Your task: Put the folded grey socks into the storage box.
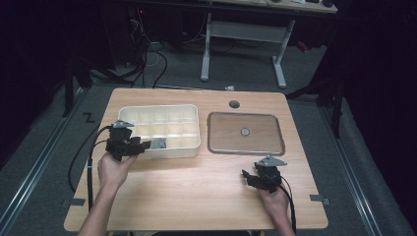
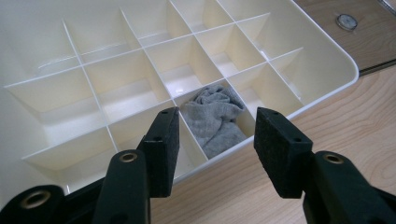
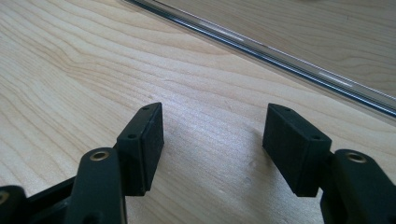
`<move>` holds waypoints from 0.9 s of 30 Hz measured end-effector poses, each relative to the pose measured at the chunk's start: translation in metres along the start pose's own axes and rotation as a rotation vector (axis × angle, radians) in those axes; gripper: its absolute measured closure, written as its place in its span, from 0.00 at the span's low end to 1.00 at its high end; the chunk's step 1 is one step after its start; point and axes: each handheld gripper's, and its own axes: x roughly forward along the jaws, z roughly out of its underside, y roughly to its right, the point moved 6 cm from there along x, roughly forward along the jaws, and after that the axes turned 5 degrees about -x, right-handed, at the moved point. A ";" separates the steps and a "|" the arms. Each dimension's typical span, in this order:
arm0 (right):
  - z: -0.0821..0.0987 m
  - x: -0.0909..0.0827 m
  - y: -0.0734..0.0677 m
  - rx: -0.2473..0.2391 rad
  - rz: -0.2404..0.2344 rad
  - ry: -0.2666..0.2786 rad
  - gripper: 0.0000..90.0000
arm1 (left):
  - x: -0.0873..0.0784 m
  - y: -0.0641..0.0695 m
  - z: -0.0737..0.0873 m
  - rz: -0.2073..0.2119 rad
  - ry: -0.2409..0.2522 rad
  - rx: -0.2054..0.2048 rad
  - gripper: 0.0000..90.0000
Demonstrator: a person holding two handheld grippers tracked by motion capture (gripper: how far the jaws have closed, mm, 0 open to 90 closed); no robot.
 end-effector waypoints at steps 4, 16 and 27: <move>0.000 0.000 0.000 0.001 0.000 0.000 0.43 | -0.007 0.002 -0.002 0.012 0.025 -0.009 0.56; 0.000 0.000 0.000 0.001 0.000 0.000 0.43 | -0.023 0.010 0.001 0.051 0.051 -0.010 0.51; 0.000 0.000 0.000 0.000 0.000 0.000 0.43 | -0.033 0.015 0.013 0.079 0.040 -0.015 0.45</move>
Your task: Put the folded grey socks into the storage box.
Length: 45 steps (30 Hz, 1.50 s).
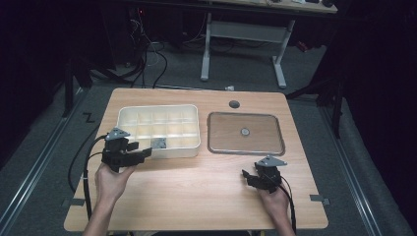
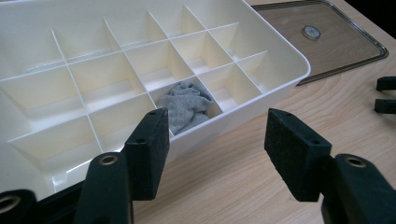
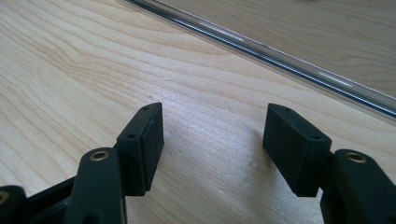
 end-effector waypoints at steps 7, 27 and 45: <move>0.000 0.000 0.000 0.000 0.000 0.000 0.43 | -0.003 0.001 0.009 0.015 -0.015 -0.002 0.43; 0.000 0.000 0.000 0.000 0.000 0.000 0.43 | 0.001 -0.004 0.033 0.034 -0.055 -0.043 0.41; 0.000 0.000 0.000 0.000 -0.001 0.000 0.43 | 0.002 -0.014 0.046 0.037 -0.062 -0.085 0.41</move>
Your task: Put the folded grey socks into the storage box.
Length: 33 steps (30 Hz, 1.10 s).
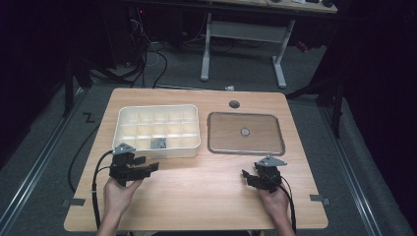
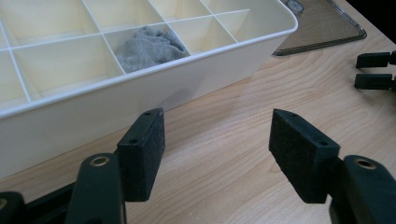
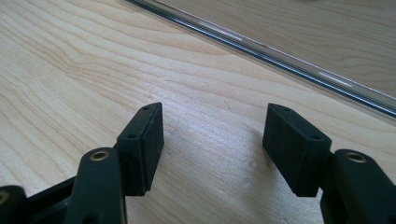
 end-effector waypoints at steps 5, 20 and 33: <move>0.000 0.000 0.000 0.000 0.000 0.000 0.43 | 0.000 0.001 0.005 0.010 0.008 0.003 0.41; 0.000 0.000 0.000 -0.001 0.000 0.000 0.43 | 0.004 -0.004 0.023 0.019 -0.005 -0.018 0.42; 0.000 0.000 0.000 0.000 0.000 0.000 0.43 | 0.008 -0.010 0.031 0.019 -0.009 -0.047 0.42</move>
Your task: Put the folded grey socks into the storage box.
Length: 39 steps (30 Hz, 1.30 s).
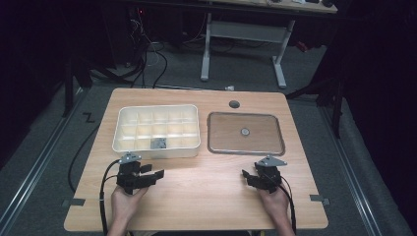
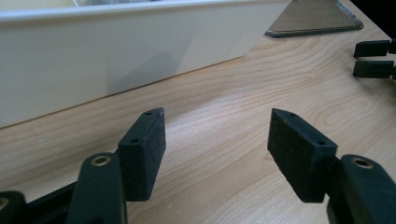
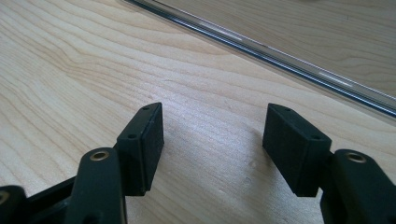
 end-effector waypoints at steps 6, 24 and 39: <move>0.000 0.000 0.000 0.000 0.000 0.000 0.43 | -0.001 0.000 0.003 0.004 0.003 -0.006 0.42; 0.000 0.000 0.000 0.000 0.000 0.000 0.43 | 0.011 -0.004 0.012 -0.014 -0.010 0.006 0.40; 0.000 0.000 0.000 0.003 0.000 -0.001 0.43 | 0.031 -0.022 0.012 -0.085 0.051 0.098 0.40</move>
